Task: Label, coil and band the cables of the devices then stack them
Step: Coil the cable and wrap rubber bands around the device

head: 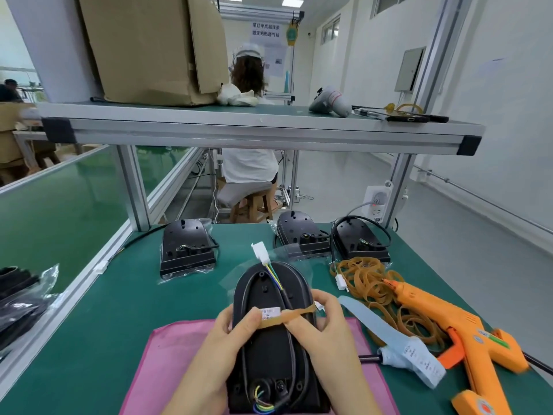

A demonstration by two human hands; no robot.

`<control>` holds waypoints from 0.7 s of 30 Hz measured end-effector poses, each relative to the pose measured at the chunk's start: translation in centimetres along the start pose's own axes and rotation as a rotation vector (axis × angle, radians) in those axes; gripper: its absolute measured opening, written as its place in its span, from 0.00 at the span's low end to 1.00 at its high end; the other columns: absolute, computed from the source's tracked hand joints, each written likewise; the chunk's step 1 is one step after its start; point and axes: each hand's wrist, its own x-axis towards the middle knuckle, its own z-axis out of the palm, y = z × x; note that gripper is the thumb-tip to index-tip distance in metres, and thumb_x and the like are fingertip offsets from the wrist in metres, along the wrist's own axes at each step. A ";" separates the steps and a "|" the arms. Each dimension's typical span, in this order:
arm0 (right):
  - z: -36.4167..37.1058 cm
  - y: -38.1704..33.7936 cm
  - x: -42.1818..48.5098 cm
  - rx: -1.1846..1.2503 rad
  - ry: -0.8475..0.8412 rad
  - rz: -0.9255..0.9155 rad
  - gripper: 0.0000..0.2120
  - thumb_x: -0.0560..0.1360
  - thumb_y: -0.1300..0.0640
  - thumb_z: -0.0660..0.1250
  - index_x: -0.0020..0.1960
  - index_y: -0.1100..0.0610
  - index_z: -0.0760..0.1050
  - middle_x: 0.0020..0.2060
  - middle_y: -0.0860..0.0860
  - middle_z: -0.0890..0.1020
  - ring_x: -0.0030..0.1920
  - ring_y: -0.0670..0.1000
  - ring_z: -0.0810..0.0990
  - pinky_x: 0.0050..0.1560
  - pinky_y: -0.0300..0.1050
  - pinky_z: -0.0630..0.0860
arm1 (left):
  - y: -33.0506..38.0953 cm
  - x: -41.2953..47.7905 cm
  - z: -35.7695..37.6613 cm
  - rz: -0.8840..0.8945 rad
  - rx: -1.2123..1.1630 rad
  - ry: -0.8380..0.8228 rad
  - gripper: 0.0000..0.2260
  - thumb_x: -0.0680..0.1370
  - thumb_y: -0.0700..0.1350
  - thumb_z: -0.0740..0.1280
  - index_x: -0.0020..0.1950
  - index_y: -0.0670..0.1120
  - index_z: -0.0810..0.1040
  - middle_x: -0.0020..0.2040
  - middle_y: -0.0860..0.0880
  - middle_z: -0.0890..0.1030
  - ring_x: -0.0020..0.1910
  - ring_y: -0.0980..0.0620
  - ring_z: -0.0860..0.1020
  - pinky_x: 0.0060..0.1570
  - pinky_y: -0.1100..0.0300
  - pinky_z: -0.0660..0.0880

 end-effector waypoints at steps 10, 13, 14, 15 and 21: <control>0.5 0.1 -0.4 0.048 0.194 -0.342 0.28 0.58 0.48 0.75 0.52 0.30 0.68 0.49 0.32 0.74 0.54 0.38 0.75 0.57 0.39 0.70 | 0.1 0.0 0.9 0.072 -0.009 0.061 0.20 0.66 0.52 0.73 0.52 0.41 0.81 0.43 0.42 0.86 0.40 0.45 0.85 0.29 0.59 0.80; 0.6 0.3 -0.6 0.029 0.228 -0.427 0.23 0.61 0.49 0.73 0.50 0.32 0.71 0.49 0.36 0.77 0.56 0.40 0.74 0.59 0.34 0.68 | 0.2 -0.2 0.8 0.075 -0.010 0.048 0.16 0.67 0.52 0.72 0.48 0.43 0.81 0.40 0.44 0.86 0.37 0.48 0.85 0.27 0.61 0.78; 0.7 0.4 -0.7 0.022 0.232 -0.439 0.21 0.62 0.49 0.72 0.50 0.32 0.72 0.48 0.38 0.78 0.56 0.42 0.75 0.58 0.30 0.67 | 0.2 -0.2 0.7 0.071 -0.009 0.045 0.18 0.66 0.53 0.72 0.50 0.42 0.81 0.42 0.43 0.86 0.39 0.46 0.85 0.29 0.60 0.79; 0.7 0.5 -0.7 0.011 0.234 -0.451 0.19 0.63 0.49 0.71 0.50 0.33 0.73 0.47 0.40 0.78 0.56 0.43 0.75 0.57 0.28 0.67 | 0.0 0.0 0.6 0.072 -0.003 0.040 0.20 0.65 0.53 0.73 0.51 0.42 0.81 0.44 0.42 0.86 0.41 0.44 0.85 0.30 0.59 0.80; 0.6 0.5 -0.6 -0.058 0.220 -0.447 0.10 0.67 0.45 0.71 0.46 0.36 0.74 0.42 0.51 0.75 0.48 0.46 0.74 0.52 0.29 0.68 | -0.3 0.1 0.1 0.082 0.005 0.023 0.22 0.64 0.54 0.73 0.52 0.41 0.81 0.45 0.40 0.86 0.42 0.42 0.85 0.31 0.57 0.80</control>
